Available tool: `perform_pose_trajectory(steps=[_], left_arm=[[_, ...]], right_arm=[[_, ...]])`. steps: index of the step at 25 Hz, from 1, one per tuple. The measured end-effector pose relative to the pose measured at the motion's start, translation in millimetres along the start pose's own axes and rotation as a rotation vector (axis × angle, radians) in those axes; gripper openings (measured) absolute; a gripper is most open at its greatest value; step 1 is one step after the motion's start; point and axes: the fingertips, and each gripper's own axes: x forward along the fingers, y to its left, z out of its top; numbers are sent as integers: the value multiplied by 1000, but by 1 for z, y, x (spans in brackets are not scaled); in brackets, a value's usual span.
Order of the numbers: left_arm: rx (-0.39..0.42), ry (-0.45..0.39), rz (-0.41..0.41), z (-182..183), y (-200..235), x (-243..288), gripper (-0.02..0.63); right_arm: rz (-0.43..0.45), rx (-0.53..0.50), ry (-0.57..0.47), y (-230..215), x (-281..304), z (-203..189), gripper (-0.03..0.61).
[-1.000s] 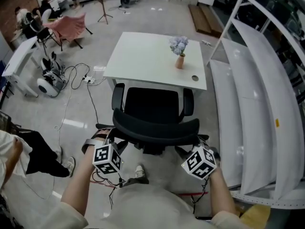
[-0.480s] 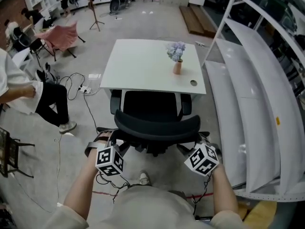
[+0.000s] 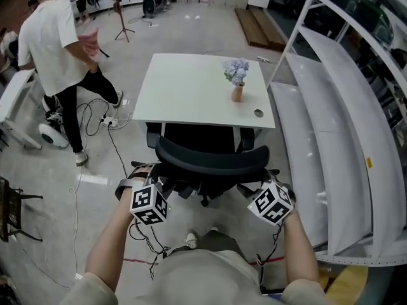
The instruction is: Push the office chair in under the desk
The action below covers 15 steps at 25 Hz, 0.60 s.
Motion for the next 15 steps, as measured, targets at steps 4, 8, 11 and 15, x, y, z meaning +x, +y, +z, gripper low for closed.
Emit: perform_pose_trajectory(steps=[4, 8, 11, 15], left_arm=[[13, -19, -3, 5, 8, 8, 209], [7, -15, -4, 4, 20, 15, 212], [-1, -8, -1, 1, 33, 24, 215], [-2, -1, 8, 2, 54, 39, 216]], right_arm=[[-2, 0, 14, -14, 4, -2, 183], [11, 2, 12, -25, 9, 1, 181], [-9, -6, -2, -33, 16, 5, 179], [-50, -6, -22, -55, 27, 9, 183]])
